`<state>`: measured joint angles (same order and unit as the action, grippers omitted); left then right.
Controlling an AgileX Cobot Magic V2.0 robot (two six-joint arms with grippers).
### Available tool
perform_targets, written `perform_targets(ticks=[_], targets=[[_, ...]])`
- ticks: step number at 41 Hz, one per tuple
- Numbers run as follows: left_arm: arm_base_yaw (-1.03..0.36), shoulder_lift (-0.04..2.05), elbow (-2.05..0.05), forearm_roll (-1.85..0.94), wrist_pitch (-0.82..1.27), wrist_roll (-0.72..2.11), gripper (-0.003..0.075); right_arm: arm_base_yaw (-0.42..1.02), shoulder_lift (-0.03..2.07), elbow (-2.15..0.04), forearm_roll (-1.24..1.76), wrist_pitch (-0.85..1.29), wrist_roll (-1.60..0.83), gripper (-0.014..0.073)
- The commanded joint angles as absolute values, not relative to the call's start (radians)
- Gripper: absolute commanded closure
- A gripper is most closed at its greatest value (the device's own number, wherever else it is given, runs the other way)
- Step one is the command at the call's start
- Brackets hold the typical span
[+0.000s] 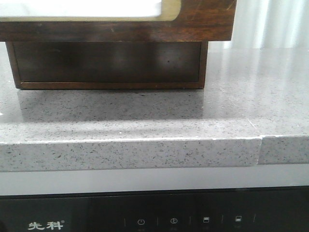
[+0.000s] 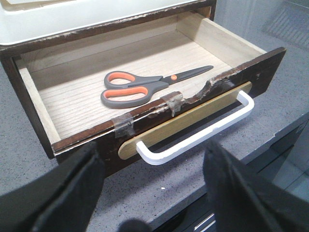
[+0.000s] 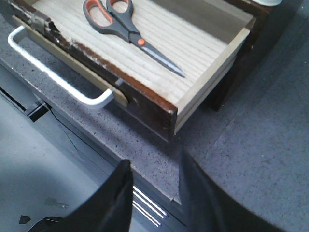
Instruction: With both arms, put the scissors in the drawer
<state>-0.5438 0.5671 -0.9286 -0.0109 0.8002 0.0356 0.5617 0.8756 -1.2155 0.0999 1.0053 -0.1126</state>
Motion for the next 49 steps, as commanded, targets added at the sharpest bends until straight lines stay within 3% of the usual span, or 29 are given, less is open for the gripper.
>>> perform_targets(ticks=[1, 11, 25, 32, 41, 49], targets=[[-0.551, 0.573, -0.958, -0.015, 0.717, 0.025, 0.0283, 0.557, 0.803, -1.183, 0.102, 0.932, -0.109, 0.0323], [-0.551, 0.573, -0.958, -0.015, 0.709, 0.025, 0.0283, 0.557, 0.675, -1.085, 0.102, 0.933, -0.109, 0.0323], [-0.551, 0.573, -0.958, -0.015, 0.709, 0.025, 0.0283, 0.557, 0.658, -1.080, 0.102, 0.931, -0.109, 0.0324], [-0.551, 0.573, -0.958, -0.015, 0.709, 0.025, 0.0286, 0.557, 0.658, -1.080, 0.102, 0.931, -0.109, 0.0445], [-0.551, 0.573, -0.958, -0.015, 0.709, 0.025, 0.0449, 0.557, 0.658, -1.080, 0.102, 0.931, -0.109, 0.0644], [-0.551, 0.573, -0.958, -0.015, 0.709, 0.025, 0.0643, 0.557, 0.658, -1.080, 0.102, 0.931, -0.109, 0.0700]])
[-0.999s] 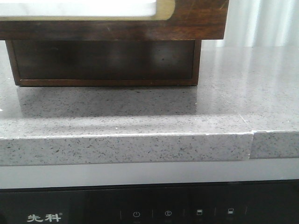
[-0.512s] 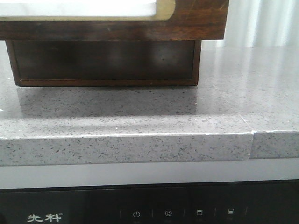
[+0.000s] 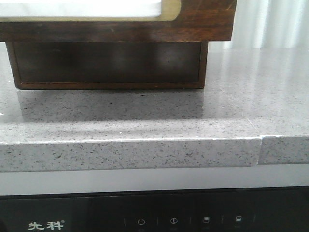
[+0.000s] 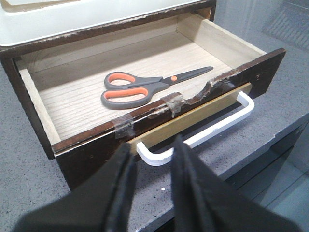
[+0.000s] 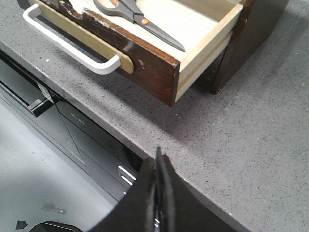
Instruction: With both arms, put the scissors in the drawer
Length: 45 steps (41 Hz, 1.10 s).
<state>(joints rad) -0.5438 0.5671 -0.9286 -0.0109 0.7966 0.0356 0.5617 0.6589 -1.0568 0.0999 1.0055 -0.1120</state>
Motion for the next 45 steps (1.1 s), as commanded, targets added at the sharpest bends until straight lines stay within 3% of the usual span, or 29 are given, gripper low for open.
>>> perform_targets(ticks=[1, 5, 35, 45], targets=[[-0.551, 0.573, -0.958, -0.015, 0.709, 0.025, 0.0667, 0.557, 0.658, -1.080, 0.102, 0.931, -0.109, 0.0700], [-0.551, 0.573, -0.958, -0.015, 0.709, 0.025, 0.0740, 0.557, 0.658, -1.080, 0.102, 0.929, -0.109, 0.0700], [-0.548, 0.570, -0.955, -0.016, 0.709, 0.025, 0.0741, 0.557, 0.658, -1.080, 0.102, 0.931, -0.109, 0.0700], [-0.384, 0.528, -0.864, -0.008, 0.633, 0.025, 0.0741, 0.557, 0.658, -1.080, 0.102, 0.933, -0.109, 0.0700]])
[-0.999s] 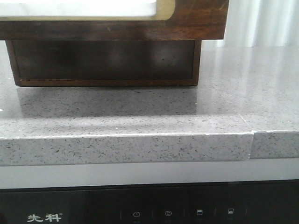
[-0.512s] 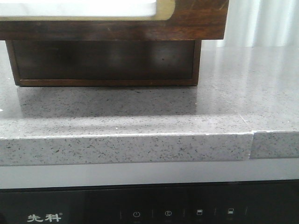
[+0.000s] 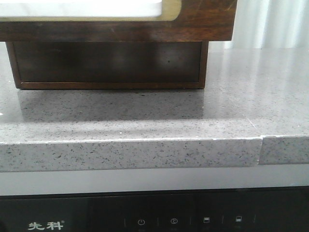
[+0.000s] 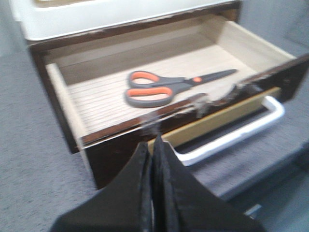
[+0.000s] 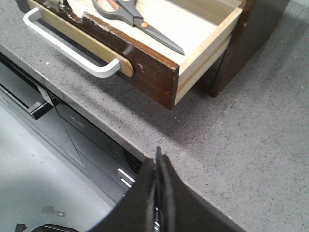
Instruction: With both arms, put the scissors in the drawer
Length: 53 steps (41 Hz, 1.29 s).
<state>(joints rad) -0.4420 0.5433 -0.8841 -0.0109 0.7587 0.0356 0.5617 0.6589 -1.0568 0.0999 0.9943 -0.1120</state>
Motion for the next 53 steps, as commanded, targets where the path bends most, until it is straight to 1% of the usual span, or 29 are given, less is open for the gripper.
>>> perform_targets(ticks=[1, 8, 13, 18, 25, 30, 40, 53], targets=[[-0.365, 0.514, -0.844, -0.008, 0.612, 0.025, 0.0741, 0.557, 0.658, -1.080, 0.102, 0.933, -0.109, 0.0700], [-0.192, 0.389, -0.593, -0.008, 0.340, 0.025, 0.0741, 0.557, 0.658, -1.080, 0.102, 0.933, -0.109, 0.0700], [-0.094, 0.271, -0.406, -0.029, 0.191, 0.025, 0.0741, 0.557, 0.658, -1.080, 0.102, 0.933, -0.109, 0.0700], [-0.032, 0.148, -0.245, -0.037, 0.114, 0.025, 0.0741, 0.557, 0.658, -1.080, 0.102, 0.933, -0.109, 0.0700], [0.022, 0.030, -0.106, -0.044, 0.081, 0.024, 0.0741, 0.557, 0.658, -1.080, 0.102, 0.933, -0.109, 0.0700], [0.027, -0.024, -0.044, -0.044, 0.054, 0.024, 0.0741, 0.557, 0.658, -1.080, 0.102, 0.933, -0.109, 0.0700], [0.022, -0.023, 0.029, -0.044, -0.052, 0.024, 0.0741, 0.557, 0.658, -1.080, 0.102, 0.934, -0.109, 0.0700], [0.013, -0.023, 0.029, -0.036, -0.049, 0.024, 0.0741, 0.557, 0.658, -1.080, 0.102, 0.934, -0.109, 0.0700]])
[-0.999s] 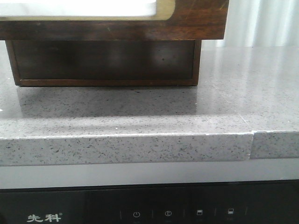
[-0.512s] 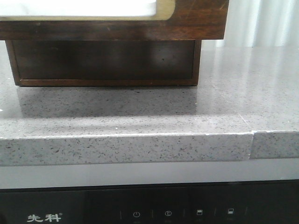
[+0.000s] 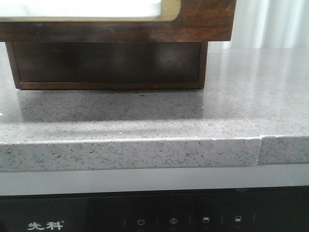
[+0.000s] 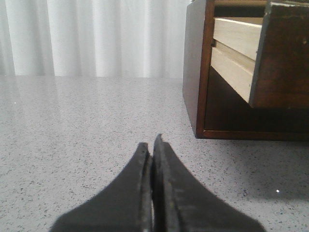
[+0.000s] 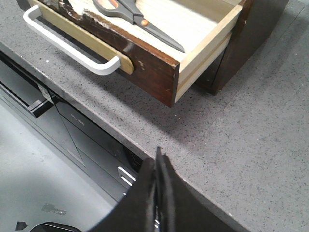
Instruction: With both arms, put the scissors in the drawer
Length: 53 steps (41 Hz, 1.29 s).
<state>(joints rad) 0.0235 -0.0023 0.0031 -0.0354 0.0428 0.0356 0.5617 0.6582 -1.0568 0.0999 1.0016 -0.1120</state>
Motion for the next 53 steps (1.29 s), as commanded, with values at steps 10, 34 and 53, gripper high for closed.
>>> perform_targets(ticks=[10, 34, 53], targets=[[0.013, -0.023, 0.029, -0.036, -0.049, 0.024, 0.0741, 0.557, 0.658, -1.080, 0.102, 0.934, -0.109, 0.0700], [-0.027, -0.023, 0.029, -0.036, -0.048, 0.024, 0.0741, 0.557, 0.658, -1.080, 0.102, 0.934, -0.109, 0.0700], [-0.027, -0.023, 0.029, -0.036, -0.048, 0.024, 0.0741, 0.557, 0.658, -1.080, 0.102, 0.934, -0.109, 0.0700]])
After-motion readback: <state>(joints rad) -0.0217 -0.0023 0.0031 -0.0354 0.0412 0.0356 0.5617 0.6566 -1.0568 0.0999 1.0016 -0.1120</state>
